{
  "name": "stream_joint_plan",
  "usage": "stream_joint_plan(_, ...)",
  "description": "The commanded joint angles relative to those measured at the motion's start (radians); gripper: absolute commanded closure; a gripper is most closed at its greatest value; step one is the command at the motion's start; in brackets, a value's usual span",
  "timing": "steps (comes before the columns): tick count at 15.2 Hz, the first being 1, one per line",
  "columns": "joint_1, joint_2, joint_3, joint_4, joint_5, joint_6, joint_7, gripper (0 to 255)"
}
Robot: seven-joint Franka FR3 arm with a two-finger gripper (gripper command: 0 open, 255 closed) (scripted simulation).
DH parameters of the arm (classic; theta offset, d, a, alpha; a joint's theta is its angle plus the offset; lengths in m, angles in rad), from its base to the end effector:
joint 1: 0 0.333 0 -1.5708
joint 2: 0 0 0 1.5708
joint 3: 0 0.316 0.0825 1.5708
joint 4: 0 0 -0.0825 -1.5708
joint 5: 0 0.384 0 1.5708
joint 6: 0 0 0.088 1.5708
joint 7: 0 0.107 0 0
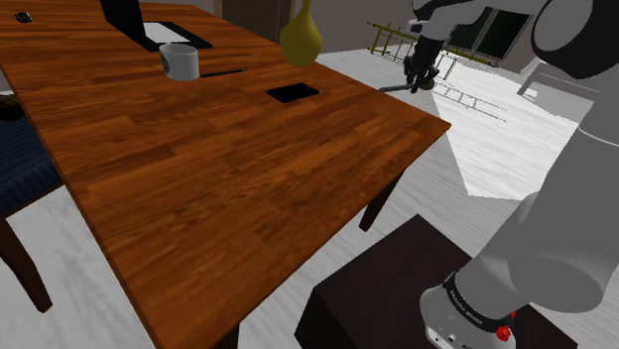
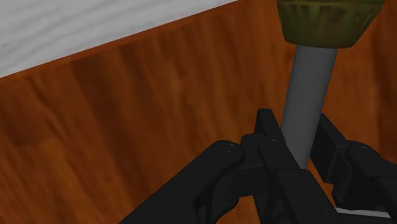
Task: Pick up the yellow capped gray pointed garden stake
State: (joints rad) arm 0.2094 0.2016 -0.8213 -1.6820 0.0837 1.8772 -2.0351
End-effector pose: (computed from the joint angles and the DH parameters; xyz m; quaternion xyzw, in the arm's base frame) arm 0.5232 -0.3188 0.5152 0.7594 0.6492 -0.0249 0.0365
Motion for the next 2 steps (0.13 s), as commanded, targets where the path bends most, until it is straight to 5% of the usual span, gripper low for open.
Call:
stream_joint_plan(1,0.000,-0.002,-0.001,0.016,-0.002,-0.018,0.001,255)
stream_joint_plan(2,0.000,-0.002,-0.001,0.016,-0.002,-0.018,0.001,255)
